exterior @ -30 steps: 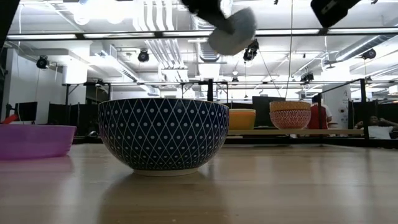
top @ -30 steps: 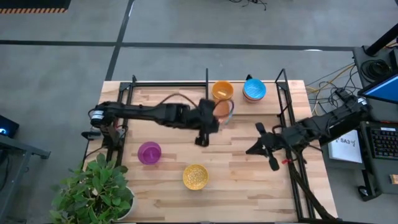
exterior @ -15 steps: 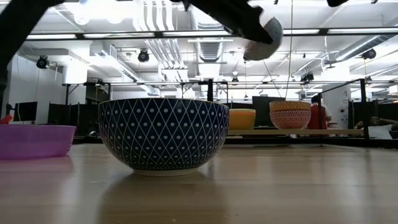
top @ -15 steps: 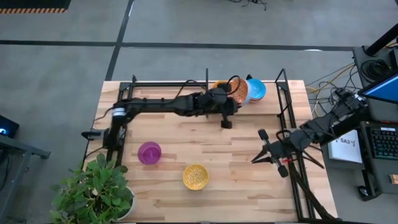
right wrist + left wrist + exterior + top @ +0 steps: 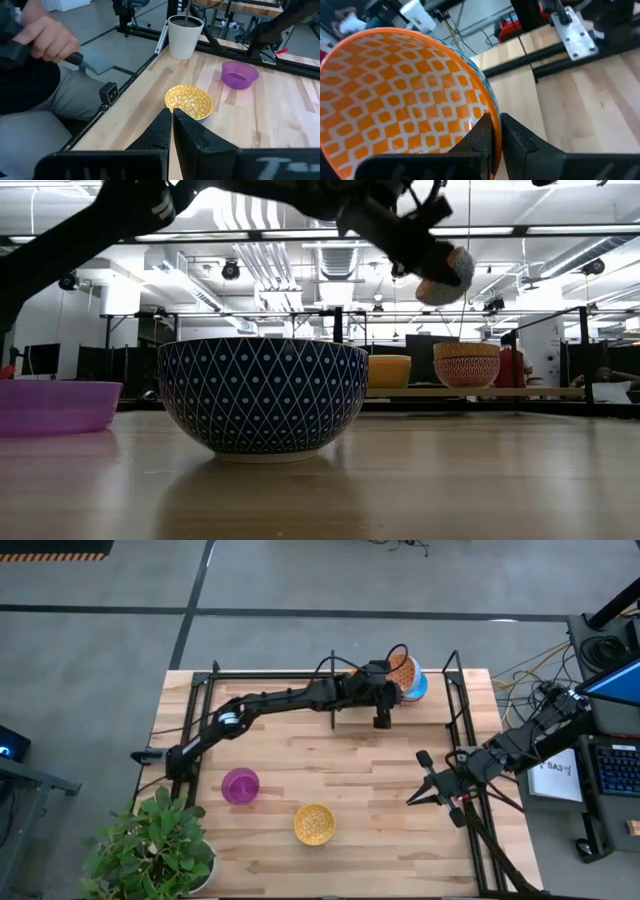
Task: Place and stack bowls onto a shelf
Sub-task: Stack the orange patterned bowl on top of the blue patterned bowl on the shelf
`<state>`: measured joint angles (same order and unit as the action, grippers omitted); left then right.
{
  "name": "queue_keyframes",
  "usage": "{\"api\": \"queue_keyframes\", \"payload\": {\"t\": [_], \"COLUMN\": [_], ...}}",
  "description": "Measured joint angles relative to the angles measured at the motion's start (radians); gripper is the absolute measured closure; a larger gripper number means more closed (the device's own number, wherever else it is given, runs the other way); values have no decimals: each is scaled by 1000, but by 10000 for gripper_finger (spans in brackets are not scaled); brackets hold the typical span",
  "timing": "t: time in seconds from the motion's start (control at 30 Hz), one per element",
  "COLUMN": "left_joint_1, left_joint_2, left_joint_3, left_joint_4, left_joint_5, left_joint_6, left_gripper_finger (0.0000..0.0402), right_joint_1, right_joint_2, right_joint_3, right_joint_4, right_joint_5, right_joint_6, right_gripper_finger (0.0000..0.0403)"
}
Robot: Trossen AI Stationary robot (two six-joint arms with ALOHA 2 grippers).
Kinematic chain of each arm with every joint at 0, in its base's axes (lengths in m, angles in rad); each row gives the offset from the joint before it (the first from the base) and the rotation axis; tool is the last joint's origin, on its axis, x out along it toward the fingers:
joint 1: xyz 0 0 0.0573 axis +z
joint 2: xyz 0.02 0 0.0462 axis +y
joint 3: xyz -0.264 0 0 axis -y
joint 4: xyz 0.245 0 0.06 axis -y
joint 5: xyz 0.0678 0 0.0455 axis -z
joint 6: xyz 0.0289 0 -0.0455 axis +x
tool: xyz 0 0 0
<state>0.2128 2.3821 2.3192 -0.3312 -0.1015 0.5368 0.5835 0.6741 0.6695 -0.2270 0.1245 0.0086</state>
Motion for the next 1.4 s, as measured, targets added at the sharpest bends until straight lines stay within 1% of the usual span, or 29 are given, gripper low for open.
{"api": "queue_keyframes", "payload": {"t": [0.1,0.27,0.4,0.53,0.87,1.4], "left_joint_1": [12,34,39,42,54,74], "left_joint_2": [0,6,29,45,92,114], "left_joint_3": [-22,-22,-24,-24,-24,-24], "left_joint_4": [16,46,62,111,208,209], "left_joint_5": [19,41,39,43,32,22], "left_joint_6": [-3,20,49,74,76,72], "left_gripper_finger": [395,394,394,394,383,381], "right_joint_1": [4,11,14,14,14,14], "right_joint_2": [-1,-9,-15,-17,-18,-19], "right_joint_3": [-3,-11,-13,-14,-14,-16], "right_joint_4": [-2,1,1,3,8,8], "right_joint_5": [-18,-108,-107,-106,-106,-105], "right_joint_6": [-12,-54,-47,-44,-37,-36], "right_gripper_finger": [394,394,394,394,394,394]}}
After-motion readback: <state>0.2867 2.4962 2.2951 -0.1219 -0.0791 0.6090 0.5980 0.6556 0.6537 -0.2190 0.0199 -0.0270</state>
